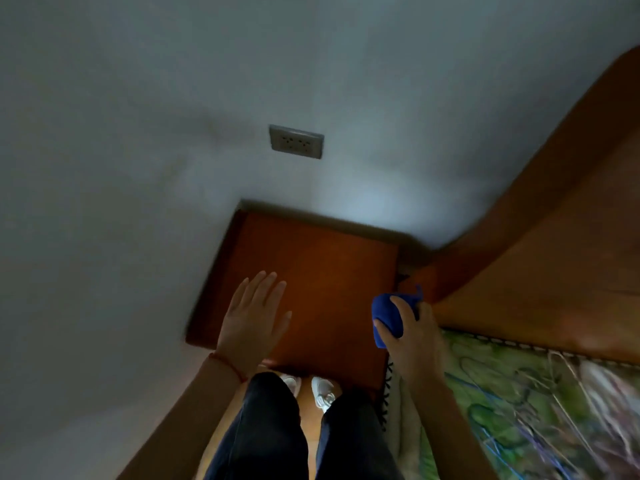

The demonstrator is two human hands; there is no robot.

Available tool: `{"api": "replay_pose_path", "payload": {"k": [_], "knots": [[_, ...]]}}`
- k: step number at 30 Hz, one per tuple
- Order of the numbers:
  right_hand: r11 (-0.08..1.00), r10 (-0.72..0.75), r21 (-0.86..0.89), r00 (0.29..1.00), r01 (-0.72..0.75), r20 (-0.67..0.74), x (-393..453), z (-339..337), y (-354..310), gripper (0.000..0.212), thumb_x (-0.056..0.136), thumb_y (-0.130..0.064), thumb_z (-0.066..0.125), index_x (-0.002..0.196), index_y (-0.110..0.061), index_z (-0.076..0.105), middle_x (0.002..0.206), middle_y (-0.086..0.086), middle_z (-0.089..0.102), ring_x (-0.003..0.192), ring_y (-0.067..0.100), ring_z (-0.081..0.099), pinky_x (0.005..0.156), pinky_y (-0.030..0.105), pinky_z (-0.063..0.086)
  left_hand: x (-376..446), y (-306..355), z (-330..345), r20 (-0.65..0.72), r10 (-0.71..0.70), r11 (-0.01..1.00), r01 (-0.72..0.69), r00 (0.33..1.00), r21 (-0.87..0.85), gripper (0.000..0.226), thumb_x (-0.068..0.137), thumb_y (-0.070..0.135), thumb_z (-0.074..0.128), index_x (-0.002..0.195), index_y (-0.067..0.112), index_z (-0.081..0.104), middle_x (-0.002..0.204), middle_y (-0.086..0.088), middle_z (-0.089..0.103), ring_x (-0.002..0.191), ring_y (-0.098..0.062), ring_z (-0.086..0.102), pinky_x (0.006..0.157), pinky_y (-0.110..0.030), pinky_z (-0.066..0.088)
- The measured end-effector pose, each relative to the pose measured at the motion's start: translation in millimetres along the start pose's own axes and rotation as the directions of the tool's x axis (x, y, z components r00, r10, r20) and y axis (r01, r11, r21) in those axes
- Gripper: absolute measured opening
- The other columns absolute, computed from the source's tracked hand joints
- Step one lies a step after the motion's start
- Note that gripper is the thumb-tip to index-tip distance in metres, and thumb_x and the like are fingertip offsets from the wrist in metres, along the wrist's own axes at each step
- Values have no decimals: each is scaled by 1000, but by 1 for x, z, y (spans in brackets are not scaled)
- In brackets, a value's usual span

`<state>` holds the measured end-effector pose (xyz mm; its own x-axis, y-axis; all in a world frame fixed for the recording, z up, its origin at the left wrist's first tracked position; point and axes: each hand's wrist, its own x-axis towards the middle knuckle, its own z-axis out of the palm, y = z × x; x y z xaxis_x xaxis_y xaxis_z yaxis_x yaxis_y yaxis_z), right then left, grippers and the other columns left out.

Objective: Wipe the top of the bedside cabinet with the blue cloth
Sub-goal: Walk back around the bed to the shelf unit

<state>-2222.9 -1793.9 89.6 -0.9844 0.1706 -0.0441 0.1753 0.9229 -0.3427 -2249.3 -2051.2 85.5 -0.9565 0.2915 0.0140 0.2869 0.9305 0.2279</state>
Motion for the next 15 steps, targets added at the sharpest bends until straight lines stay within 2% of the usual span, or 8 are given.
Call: {"api": "replay_pose_path", "payload": {"k": [6,11,15], "knots": [[976,218,24,963,-217,-158,-49,-15,14,50,63,-24,83,105,-9,62,108,26,57,72,41,61,50,42,51,30,5,-8,81,268,963,-269,960,1,69,99,47,10,118,1,59,121,-20,59,116,-36,53,99,-50,34],[923,383,52,895,-381,-229,-103,-35,30,49,68,-24,80,109,-7,60,101,23,56,72,41,60,55,42,50,34,37,-14,123,424,904,-427,897,-7,71,99,47,9,118,1,60,121,-20,59,115,-36,53,99,-49,34],[852,517,86,808,-516,-282,-155,-51,53,48,70,-25,78,112,-9,59,101,22,55,73,40,59,54,41,49,21,83,-13,125,548,836,-547,827,-43,64,98,46,18,118,3,60,123,-18,58,118,-33,51,102,-45,34]]}}
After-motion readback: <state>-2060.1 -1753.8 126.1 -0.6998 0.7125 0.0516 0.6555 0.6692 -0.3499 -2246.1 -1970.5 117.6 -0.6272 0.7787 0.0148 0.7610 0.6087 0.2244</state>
